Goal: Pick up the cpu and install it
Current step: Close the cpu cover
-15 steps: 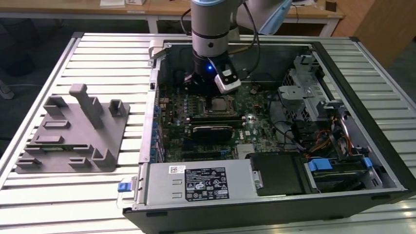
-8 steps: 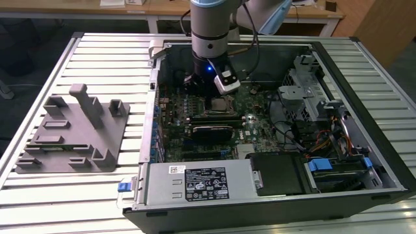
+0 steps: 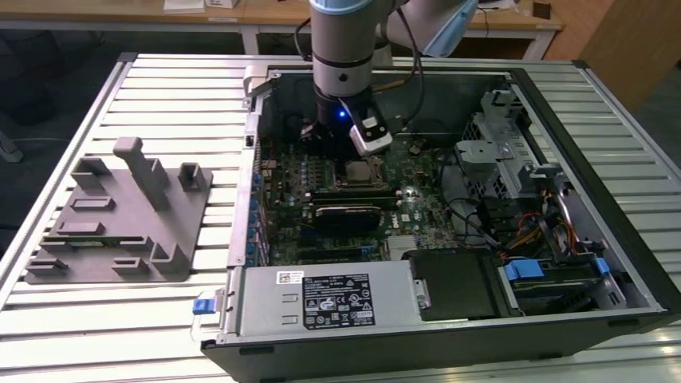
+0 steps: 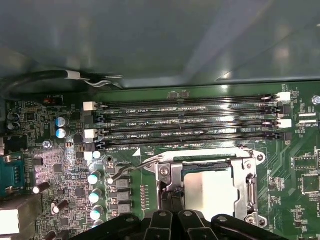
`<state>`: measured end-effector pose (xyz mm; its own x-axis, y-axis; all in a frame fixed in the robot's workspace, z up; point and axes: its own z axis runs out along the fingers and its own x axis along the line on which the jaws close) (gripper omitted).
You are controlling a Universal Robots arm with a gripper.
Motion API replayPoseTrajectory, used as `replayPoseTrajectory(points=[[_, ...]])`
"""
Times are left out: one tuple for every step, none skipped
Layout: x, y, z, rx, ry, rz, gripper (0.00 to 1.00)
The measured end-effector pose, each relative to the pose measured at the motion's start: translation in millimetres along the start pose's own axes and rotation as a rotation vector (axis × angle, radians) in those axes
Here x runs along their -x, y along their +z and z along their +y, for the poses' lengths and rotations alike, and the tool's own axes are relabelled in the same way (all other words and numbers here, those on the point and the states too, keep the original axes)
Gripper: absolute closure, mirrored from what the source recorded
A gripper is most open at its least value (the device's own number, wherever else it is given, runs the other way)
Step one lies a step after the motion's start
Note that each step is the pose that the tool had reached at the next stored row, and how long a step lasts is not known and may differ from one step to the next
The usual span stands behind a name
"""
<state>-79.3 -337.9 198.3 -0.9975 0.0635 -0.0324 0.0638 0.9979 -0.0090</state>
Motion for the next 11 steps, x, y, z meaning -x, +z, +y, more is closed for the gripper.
replayPoseTrajectory(points=[[-0.1, 0.1, 0.0, -0.0001, 0.000, 0.0001, 0.89], [-0.1, 0.1, 0.0, -0.0002, 0.000, 0.0001, 0.89], [-0.1, 0.1, 0.0, -0.0001, 0.000, 0.0001, 0.89], [-0.1, 0.2, 0.0, 0.0000, 0.000, 0.0000, 0.89], [-0.1, 0.2, 0.0, 0.0001, 0.000, -0.0001, 0.89], [-0.1, 0.2, 0.0, 0.0001, 0.000, -0.0001, 0.89], [-0.2, 0.3, 0.0, 0.0002, 0.000, -0.0002, 0.89], [-0.2, 0.3, -0.2, 0.0004, 0.000, -0.0002, 0.89], [-0.2, 0.3, -0.5, 0.0004, 0.000, -0.0002, 0.89], [-0.1, 0.3, -0.8, 0.0003, 0.000, -0.0001, 0.89], [-0.1, 0.3, -1.1, 0.0002, 0.000, -0.0001, 0.89]])
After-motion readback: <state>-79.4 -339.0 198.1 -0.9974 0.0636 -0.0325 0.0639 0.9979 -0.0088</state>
